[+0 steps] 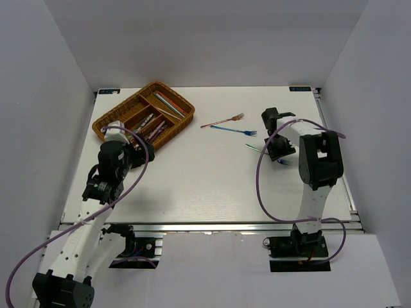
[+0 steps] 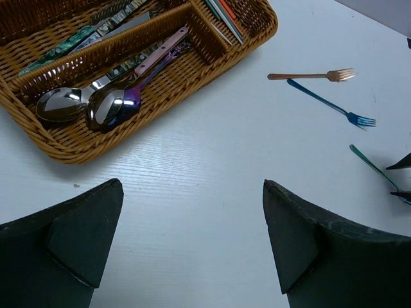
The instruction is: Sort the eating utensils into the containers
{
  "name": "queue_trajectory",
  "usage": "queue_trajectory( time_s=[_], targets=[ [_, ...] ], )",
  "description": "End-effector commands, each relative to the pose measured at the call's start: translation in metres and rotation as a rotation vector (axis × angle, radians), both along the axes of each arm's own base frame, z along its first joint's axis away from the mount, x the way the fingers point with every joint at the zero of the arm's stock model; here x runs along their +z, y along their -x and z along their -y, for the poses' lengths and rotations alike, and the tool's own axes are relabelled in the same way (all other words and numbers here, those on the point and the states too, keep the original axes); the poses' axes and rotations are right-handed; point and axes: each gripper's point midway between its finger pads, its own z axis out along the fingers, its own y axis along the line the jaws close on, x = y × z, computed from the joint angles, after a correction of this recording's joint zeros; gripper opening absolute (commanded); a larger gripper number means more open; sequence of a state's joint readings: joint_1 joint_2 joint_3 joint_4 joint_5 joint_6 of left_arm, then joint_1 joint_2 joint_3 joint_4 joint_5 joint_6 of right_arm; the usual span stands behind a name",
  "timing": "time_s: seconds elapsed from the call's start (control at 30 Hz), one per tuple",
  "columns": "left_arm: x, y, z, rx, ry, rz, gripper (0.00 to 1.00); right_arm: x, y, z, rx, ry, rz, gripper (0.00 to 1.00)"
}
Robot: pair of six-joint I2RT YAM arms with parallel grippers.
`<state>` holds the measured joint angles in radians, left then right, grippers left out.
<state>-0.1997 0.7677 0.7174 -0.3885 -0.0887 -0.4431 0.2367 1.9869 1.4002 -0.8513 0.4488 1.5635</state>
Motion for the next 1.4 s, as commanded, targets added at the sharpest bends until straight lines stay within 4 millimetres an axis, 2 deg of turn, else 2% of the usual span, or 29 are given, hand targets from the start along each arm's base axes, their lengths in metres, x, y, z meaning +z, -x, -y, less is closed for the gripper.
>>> queue_trajectory(
  time_s=[0.0, 0.07, 0.13, 0.17, 0.27, 0.33, 0.4, 0.43, 0.47, 0.5, 0.53, 0.57, 0.6, 0.63, 0.67, 0.73, 0.77, 0.8, 0.83, 0.87, 0.9, 0.93, 0.97, 1.07, 1.1, 1.13, 1.17, 1.27, 1.37],
  targets=[
    [0.018, 0.0, 0.003, -0.02, -0.001, 0.049, 0.98, -0.016, 0.023, 0.001, -0.081, -0.026, -0.069, 0.57],
    [0.017, 0.0, 0.002, -0.017, -0.002, 0.046, 0.98, -0.031, 0.038, 0.001, -0.098, -0.052, -0.109, 0.49],
    [0.017, 0.0, 0.003, -0.02, -0.001, 0.046, 0.98, -0.036, 0.043, 0.002, -0.121, -0.07, -0.119, 0.39],
    [0.017, 0.0, 0.003, -0.021, -0.001, 0.048, 0.98, -0.039, 0.048, 0.003, -0.129, -0.079, -0.133, 0.31],
    [0.017, 0.0, 0.003, -0.022, 0.001, 0.05, 0.98, -0.038, 0.056, 0.008, -0.155, -0.063, -0.14, 0.17],
    [0.017, -0.001, 0.005, -0.034, 0.004, 0.05, 0.98, -0.028, 0.057, 0.011, -0.175, -0.056, -0.107, 0.0],
    [0.016, 0.0, 0.014, -0.077, 0.02, 0.045, 0.98, -0.016, 0.062, 0.014, -0.179, -0.056, -0.062, 0.0],
    [0.017, -0.001, 0.018, -0.093, 0.03, 0.05, 0.98, -0.01, 0.057, 0.014, -0.143, -0.064, -0.025, 0.0],
    [0.018, -0.001, 0.024, -0.12, 0.045, 0.05, 0.98, 0.009, 0.047, 0.009, -0.085, -0.08, 0.056, 0.0],
    [0.024, 0.001, 0.039, -0.19, 0.094, 0.054, 0.98, 0.013, 0.048, 0.006, 0.0, -0.077, 0.089, 0.0],
    [0.029, 0.001, 0.047, -0.228, 0.124, 0.056, 0.98, 0.03, 0.015, -0.01, 0.111, -0.105, 0.253, 0.0],
    [0.035, 0.001, 0.056, -0.267, 0.156, 0.06, 0.98, 0.061, 0.006, -0.035, 0.416, -0.069, 0.369, 0.0],
    [0.047, 0.0, 0.066, -0.298, 0.219, 0.078, 0.98, 0.065, 0.007, -0.053, 0.596, -0.055, 0.433, 0.0],
    [0.056, 0.002, 0.08, -0.366, 0.27, 0.075, 0.98, 0.08, 0.005, -0.08, 0.765, -0.089, 0.514, 0.0],
    [0.064, 0.0, 0.086, -0.389, 0.303, 0.086, 0.98, 0.108, 0.003, -0.112, 1.049, -0.036, 0.628, 0.0],
    [0.089, -0.001, 0.1, -0.444, 0.395, 0.123, 0.98, 0.125, 0.027, -0.157, 1.384, -0.081, 0.699, 0.0],
    [0.092, -0.004, 0.104, -0.461, 0.419, 0.123, 0.98, 0.125, 0.049, -0.172, 1.549, -0.052, 0.665, 0.0],
    [0.104, -0.006, 0.11, -0.482, 0.469, 0.149, 0.98, 0.131, 0.061, -0.186, 1.647, -0.065, 0.684, 0.0],
    [0.103, -0.001, 0.118, -0.529, 0.506, 0.136, 0.98, 0.139, 0.074, -0.201, 1.726, -0.103, 0.714, 0.0],
    [0.104, -0.002, 0.123, -0.562, 0.53, 0.14, 0.98, 0.139, 0.092, -0.215, 1.788, -0.129, 0.685, 0.0],
    [0.115, 0.0, 0.129, -0.603, 0.559, 0.182, 0.98, 0.144, 0.101, -0.226, 1.823, -0.153, 0.687, 0.0],
    [0.112, 0.001, 0.132, -0.625, 0.563, 0.181, 0.98, 0.158, 0.105, -0.241, 1.843, -0.185, 0.723, 0.0],
    [0.107, 0.0, 0.134, -0.624, 0.556, 0.174, 0.98, 0.161, 0.116, -0.257, 1.869, -0.216, 0.728, 0.0],
    [0.084, -0.009, 0.127, -0.579, 0.445, 0.151, 0.98, 0.186, 0.126, -0.292, 1.87, -0.267, 0.797, 0.0],
    [0.079, -0.012, 0.125, -0.566, 0.428, 0.141, 0.98, 0.188, 0.131, -0.3, 1.883, -0.273, 0.788, 0.0],
    [0.072, -0.014, 0.124, -0.557, 0.415, 0.128, 0.97, 0.206, 0.136, -0.316, 1.896, -0.272, 0.825, 0.0],
    [0.064, -0.015, 0.122, -0.545, 0.398, 0.104, 0.96, 0.198, 0.137, -0.324, 1.911, -0.269, 0.786, 0.0],
    [0.035, -0.02, 0.116, -0.49, 0.344, 0.007, 0.94, 0.202, 0.136, -0.34, 1.902, -0.237, 0.78, 0.0],
    [0.025, -0.021, 0.11, -0.46, 0.313, -0.019, 0.9, 0.205, 0.137, -0.348, 1.899, -0.252, 0.792, 0.0]
  ],
)
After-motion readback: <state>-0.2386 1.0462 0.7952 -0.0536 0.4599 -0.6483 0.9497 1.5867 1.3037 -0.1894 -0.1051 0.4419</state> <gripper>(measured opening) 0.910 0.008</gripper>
